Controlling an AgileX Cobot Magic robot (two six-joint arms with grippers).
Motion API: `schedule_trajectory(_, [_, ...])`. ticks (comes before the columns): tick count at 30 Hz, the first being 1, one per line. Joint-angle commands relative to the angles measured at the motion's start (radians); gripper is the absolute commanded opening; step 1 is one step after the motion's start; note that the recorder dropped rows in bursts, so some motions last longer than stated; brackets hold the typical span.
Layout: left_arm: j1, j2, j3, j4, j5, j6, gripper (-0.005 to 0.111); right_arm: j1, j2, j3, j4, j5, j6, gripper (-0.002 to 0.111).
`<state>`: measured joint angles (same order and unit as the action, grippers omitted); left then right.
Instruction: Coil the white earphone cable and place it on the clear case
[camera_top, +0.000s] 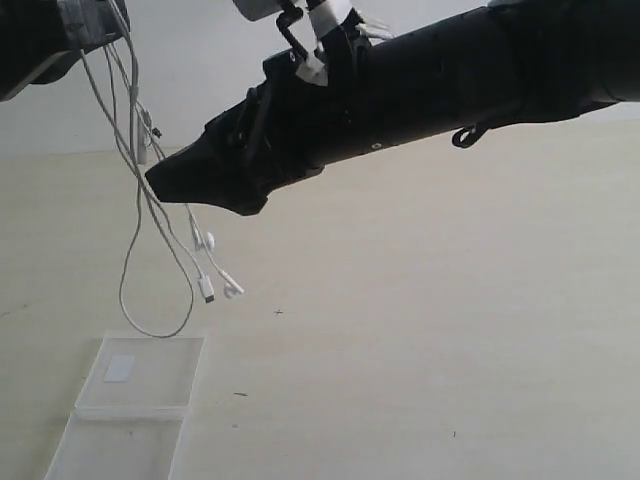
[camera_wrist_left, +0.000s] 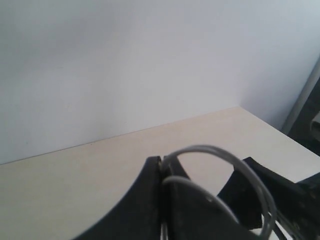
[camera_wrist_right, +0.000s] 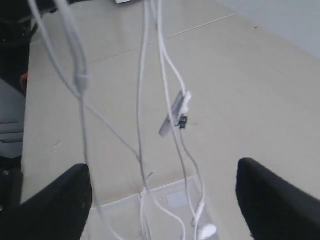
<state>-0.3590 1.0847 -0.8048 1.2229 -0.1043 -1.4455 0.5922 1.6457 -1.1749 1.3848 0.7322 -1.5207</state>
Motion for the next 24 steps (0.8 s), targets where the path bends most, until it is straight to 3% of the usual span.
schedule_trajectory(1, [0.0,-0.008,0.002,0.006,0.005,-0.005,0.0,0.0,-0.014,-0.008,-0.013,0.069,0.025,0.076])
schedule_trajectory(7, [0.0,-0.008,0.002,0.006,0.005,-0.008,0.0,0.0,-0.002,-0.008,0.07,0.09,0.029,0.076])
schedule_trajectory(16, [0.0,-0.008,0.002,0.006,-0.006,-0.019,0.0,0.007,0.094,-0.011,0.287,0.117,-0.14,0.076])
schedule_trajectory(24, [0.0,-0.008,0.002,0.006,-0.022,-0.026,0.0,0.107,0.13,-0.011,0.36,-0.026,-0.264,0.076])
